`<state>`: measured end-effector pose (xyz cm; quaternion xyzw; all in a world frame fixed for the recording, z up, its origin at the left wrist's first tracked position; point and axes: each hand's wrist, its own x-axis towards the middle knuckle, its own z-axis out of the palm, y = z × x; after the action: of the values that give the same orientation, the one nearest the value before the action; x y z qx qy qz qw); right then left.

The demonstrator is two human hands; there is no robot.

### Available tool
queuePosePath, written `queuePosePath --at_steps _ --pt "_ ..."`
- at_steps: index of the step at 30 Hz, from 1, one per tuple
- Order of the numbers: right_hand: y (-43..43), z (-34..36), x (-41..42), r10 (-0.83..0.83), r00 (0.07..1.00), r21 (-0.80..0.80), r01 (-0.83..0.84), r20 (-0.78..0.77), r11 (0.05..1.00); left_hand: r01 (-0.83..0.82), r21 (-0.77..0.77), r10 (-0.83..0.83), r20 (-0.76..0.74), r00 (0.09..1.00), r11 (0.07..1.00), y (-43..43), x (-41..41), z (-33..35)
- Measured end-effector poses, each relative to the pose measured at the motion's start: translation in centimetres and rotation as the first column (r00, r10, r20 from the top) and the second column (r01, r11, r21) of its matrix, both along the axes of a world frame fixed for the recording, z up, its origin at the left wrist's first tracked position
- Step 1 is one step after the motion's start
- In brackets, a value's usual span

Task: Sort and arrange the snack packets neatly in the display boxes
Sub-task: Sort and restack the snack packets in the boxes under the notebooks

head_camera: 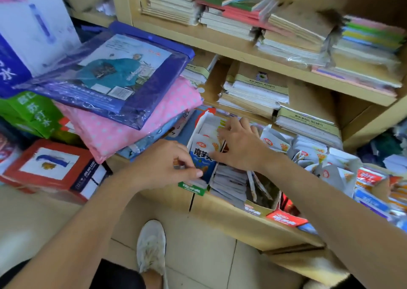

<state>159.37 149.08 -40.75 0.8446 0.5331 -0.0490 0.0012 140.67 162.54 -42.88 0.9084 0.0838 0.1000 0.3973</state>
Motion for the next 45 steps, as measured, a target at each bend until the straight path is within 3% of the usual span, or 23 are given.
queuePosePath --at_steps 2,6,9,12,14,16,19,21,24,29,33,35,39,45 --pt "0.9 0.1 -0.2 0.015 1.0 -0.064 -0.015 -0.01 0.998 -0.016 0.057 0.015 0.019 1.0 0.998 0.2 0.0 -0.1" --pt "0.5 0.8 0.2 0.02 0.952 -0.055 -0.038 -0.307 0.998 -0.102 0.159 0.098 0.032 0.995 0.982 0.6 -0.2 -0.2" --pt "-1.2 0.6 0.6 0.131 0.887 -0.008 -0.15 -0.442 0.989 -0.064 0.245 0.074 -0.031 0.997 0.967 0.7 -0.3 -0.7" --pt "-2.6 -0.1 1.2 0.217 0.808 0.017 -0.248 -0.548 0.969 -0.021 0.205 0.013 0.04 0.999 0.979 0.8 -0.1 -1.1" --pt "-2.8 -0.4 1.7 0.266 0.807 0.163 -0.211 -0.527 0.964 -0.027 0.177 0.008 0.106 0.994 0.984 0.8 0.1 -1.0" --pt "-2.5 -0.5 2.3 0.218 0.893 0.284 -0.108 -0.392 0.953 -0.035 0.171 0.01 0.141 0.99 0.985 0.7 0.1 -0.9" --pt "-1.3 -0.2 2.1 0.083 0.968 0.188 -0.038 -0.237 0.981 -0.026 0.119 0.01 0.134 0.991 0.993 0.6 0.0 -0.8" --pt "-0.4 0.2 1.9 0.065 0.966 0.129 -0.033 -0.25 0.991 -0.031 0.072 0.021 0.132 0.991 0.997 0.7 -0.1 -0.7" --pt "0.3 1.4 2.0 0.087 0.92 0.203 -0.008 -0.383 0.979 -0.081 0.054 0.071 0.162 0.984 0.995 0.7 0.1 -0.7" --pt "-1.6 2.2 0.5 0.267 0.806 0.071 -0.271 -0.529 0.96 -0.07 0.125 0.048 0.173 0.984 0.99 0.8 0.2 -0.8" --pt "-2.7 2.1 0.7 0.316 0.773 0.192 -0.251 -0.55 0.949 -0.018 0.084 0.0 0.209 0.978 0.996 0.8 0.1 -0.7" --pt "-2.6 1.5 1.7 0.251 0.802 0.272 -0.116 -0.541 0.955 -0.019 0.085 -0.002 0.234 0.972 0.996 0.8 0.0 -0.6" --pt "-1.5 0.5 2.7 0.173 0.936 0.407 -0.035 -0.306 0.913 -0.019 0.072 -0.001 0.267 0.964 0.997 0.8 -0.3 -0.5" --pt "1.1 -0.5 3.1 0.085 0.975 0.158 -0.053 -0.203 0.986 -0.077 0.083 0.047 0.312 0.949 0.994 0.7 -0.3 -0.5"
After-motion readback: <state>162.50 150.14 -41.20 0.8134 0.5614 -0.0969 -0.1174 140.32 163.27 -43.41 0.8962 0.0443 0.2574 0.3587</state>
